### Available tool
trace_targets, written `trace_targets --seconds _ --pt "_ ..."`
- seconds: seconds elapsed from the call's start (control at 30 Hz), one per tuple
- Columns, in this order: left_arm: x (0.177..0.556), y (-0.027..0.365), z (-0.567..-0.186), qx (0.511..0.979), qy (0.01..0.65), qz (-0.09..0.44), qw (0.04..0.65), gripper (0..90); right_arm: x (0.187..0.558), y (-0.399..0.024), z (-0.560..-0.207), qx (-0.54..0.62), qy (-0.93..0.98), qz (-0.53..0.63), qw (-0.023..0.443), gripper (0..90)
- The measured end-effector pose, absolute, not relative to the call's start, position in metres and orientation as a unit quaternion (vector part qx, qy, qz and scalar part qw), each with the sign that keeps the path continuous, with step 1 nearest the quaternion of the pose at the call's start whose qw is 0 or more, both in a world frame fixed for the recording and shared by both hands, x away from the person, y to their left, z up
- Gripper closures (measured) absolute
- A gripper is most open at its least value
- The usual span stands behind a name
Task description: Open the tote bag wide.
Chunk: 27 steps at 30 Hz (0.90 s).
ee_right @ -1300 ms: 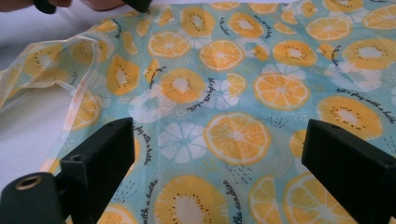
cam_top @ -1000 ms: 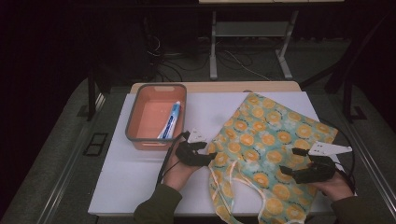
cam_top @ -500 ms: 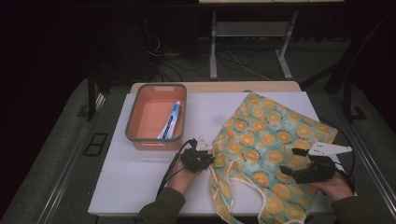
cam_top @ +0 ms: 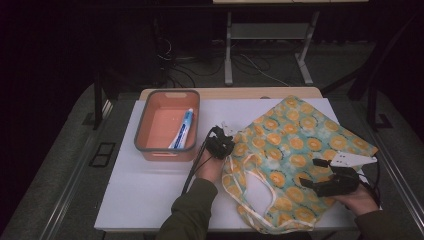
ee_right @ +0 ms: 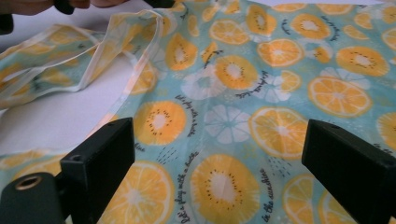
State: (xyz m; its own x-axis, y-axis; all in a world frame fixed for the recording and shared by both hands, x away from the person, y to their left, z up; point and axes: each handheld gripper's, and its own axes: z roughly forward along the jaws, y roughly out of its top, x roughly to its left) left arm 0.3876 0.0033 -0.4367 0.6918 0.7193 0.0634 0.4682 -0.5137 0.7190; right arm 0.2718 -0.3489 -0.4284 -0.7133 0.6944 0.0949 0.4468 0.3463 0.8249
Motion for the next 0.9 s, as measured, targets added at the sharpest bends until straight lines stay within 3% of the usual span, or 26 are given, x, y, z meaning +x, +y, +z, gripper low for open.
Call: trace_targets --seconds 0.1,0.13,0.33,0.6,0.9 --pt "0.39 0.006 -0.436 0.844 0.357 0.173 0.361 84.9 0.272 -0.348 -0.429 0.351 0.809 0.45 0.137 9.4" --pt "0.389 0.007 -0.435 0.843 0.357 0.168 0.365 71.5 0.271 -0.347 -0.429 0.349 0.811 0.45 0.136 9.4" --pt "0.36 0.022 -0.417 0.834 0.332 0.149 0.415 46.8 0.268 -0.331 -0.424 0.333 0.82 0.449 0.12 9.7" --pt "0.311 0.056 -0.406 0.834 0.298 0.118 0.449 29.8 0.262 -0.282 -0.417 0.287 0.843 0.448 0.075 18.3" --pt "0.28 0.107 -0.415 0.835 0.301 0.118 0.445 22.8 0.247 -0.238 -0.416 0.217 0.863 0.457 0.01 32.6"
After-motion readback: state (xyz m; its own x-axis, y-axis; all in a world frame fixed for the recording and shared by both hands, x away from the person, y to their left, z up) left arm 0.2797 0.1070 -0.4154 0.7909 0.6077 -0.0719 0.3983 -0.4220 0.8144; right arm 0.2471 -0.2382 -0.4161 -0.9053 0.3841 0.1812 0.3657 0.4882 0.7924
